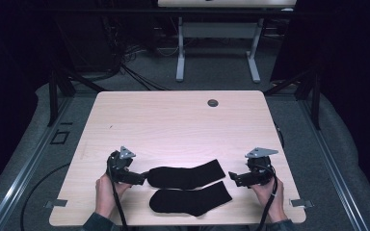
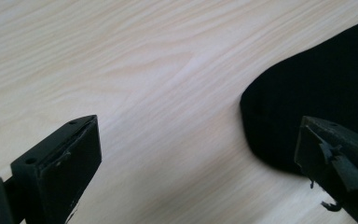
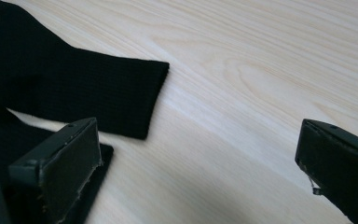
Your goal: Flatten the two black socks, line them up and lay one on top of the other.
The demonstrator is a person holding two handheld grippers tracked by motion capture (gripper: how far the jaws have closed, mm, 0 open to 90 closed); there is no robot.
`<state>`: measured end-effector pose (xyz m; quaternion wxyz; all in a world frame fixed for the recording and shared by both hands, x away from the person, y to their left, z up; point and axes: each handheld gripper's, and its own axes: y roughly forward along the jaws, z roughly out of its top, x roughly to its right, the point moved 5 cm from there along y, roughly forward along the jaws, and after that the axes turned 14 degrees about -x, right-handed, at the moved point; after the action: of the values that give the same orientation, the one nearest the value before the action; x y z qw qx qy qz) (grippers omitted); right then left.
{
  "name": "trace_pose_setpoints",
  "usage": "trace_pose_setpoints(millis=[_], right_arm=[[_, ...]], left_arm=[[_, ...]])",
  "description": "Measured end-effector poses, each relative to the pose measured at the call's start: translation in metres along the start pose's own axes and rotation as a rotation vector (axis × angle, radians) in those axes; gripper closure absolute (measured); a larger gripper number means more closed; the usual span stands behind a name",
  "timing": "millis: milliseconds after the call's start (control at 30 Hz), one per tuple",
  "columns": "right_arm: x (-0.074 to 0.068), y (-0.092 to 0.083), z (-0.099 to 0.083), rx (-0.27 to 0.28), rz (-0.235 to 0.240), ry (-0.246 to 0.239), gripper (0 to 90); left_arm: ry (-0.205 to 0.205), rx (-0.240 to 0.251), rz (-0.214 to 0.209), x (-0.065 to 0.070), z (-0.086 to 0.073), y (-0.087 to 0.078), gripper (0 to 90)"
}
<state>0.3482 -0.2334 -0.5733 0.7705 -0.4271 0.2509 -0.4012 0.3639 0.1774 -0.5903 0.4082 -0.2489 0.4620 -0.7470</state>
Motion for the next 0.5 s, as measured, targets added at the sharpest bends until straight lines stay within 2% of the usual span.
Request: trace_pose_setpoints(millis=[200,267,400,500], right_arm=[[0.012,-0.01,-0.024,0.012,-0.023,0.028,0.0],[0.018,-0.011,-0.035,0.001,-0.05,0.033,0.0],[0.027,-0.007,-0.055,-0.017,-0.06,0.063,0.0],[0.033,-0.003,-0.067,-0.03,-0.071,0.074,0.0]], left_arm=[[-0.049,-0.001,0.022,-0.015,-0.029,0.001,0.2],[-0.061,-0.005,0.027,-0.019,-0.037,0.002,0.2],[-0.077,-0.01,0.054,-0.025,-0.053,0.006,0.2],[-0.094,0.008,0.05,-0.028,-0.061,0.008,0.1]])
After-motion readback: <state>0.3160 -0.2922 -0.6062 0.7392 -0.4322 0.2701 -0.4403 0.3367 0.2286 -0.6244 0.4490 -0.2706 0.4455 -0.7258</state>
